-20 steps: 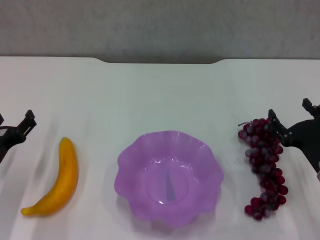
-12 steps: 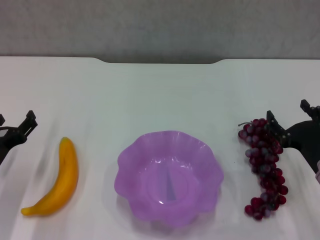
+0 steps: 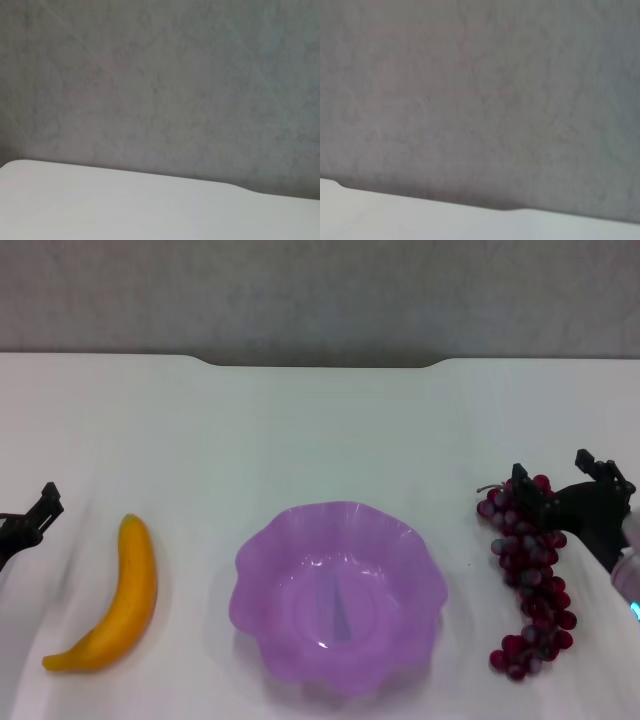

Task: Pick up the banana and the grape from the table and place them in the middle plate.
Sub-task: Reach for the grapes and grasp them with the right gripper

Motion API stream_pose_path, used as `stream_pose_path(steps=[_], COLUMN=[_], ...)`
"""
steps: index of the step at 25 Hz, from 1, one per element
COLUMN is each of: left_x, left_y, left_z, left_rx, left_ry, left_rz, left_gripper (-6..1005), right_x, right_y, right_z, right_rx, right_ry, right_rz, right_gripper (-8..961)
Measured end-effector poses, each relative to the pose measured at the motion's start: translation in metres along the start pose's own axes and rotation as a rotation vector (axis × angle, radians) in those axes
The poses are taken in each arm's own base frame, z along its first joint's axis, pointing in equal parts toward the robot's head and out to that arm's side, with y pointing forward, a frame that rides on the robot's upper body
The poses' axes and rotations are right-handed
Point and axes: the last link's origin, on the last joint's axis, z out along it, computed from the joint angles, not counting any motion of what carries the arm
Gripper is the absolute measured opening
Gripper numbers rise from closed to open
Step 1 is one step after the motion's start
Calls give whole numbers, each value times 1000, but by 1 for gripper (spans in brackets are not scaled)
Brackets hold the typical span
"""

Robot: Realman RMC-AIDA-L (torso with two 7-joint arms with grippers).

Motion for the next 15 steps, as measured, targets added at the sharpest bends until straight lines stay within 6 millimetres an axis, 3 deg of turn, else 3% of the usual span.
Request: stream_pose_path(steps=[6, 15], left_x=[0, 2], left_y=[1, 3], left_z=[1, 4], left_rx=[2, -3], left_ry=[-5, -5], left_rz=[-1, 1], left_gripper=[890, 891], right_x=[-37, -47], right_y=[-12, -35], right_z=[3, 4], right_rx=[-17, -117], right_ry=[216, 534], right_rz=[85, 293], right_gripper=[877, 871])
